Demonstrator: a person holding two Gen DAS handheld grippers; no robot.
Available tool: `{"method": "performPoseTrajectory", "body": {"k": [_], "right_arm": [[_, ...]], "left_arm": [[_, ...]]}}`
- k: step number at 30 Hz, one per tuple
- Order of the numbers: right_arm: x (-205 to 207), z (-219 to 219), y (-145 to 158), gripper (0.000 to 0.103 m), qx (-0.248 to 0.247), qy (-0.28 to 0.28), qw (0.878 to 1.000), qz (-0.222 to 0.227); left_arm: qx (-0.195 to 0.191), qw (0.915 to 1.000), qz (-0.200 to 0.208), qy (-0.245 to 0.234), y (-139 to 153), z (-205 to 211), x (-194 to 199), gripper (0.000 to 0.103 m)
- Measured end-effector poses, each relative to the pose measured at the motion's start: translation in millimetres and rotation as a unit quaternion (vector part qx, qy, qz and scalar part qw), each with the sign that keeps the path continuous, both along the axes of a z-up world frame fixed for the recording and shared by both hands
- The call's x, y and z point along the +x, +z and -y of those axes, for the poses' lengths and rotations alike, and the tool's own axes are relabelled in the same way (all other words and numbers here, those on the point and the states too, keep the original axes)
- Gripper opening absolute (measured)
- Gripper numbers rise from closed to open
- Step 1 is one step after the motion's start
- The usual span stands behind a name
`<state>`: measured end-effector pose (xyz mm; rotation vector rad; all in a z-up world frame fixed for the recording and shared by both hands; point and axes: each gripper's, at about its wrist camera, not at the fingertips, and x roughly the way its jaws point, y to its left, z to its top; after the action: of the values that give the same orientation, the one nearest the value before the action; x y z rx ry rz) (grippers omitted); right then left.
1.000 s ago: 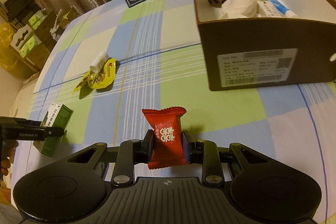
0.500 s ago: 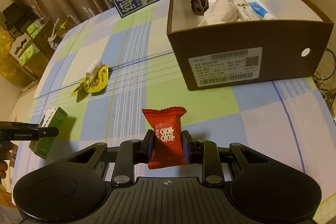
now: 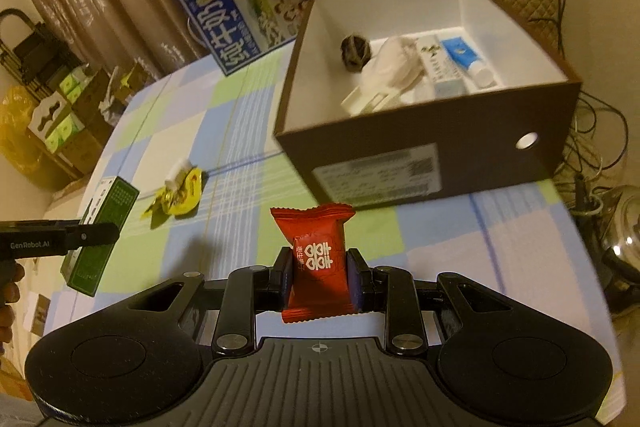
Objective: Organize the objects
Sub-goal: 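Carry the spray box and candy packet with both tools over the brown box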
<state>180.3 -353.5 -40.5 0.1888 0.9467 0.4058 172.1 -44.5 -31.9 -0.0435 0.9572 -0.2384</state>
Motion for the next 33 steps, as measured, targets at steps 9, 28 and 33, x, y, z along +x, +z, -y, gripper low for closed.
{"method": "performPoseTrajectory", "body": {"k": [9, 28, 33], "right_arm": [[27, 44, 26, 0.025, 0.005, -0.014, 1.000, 0.028], [124, 96, 46, 0.025, -0.030, -0.022, 0.998, 0.052], [142, 94, 35, 0.025, -0.058, -0.014, 0.998, 0.038]], "left_arm": [[-0.021, 0.9982, 0.038, -0.042, 28, 72, 28, 0.052], [-0.029, 0.9939, 0.064, -0.086, 45, 195, 117, 0.052], [-0.018, 0.9952, 0.044, -0.085, 31, 213, 136, 0.052]]}}
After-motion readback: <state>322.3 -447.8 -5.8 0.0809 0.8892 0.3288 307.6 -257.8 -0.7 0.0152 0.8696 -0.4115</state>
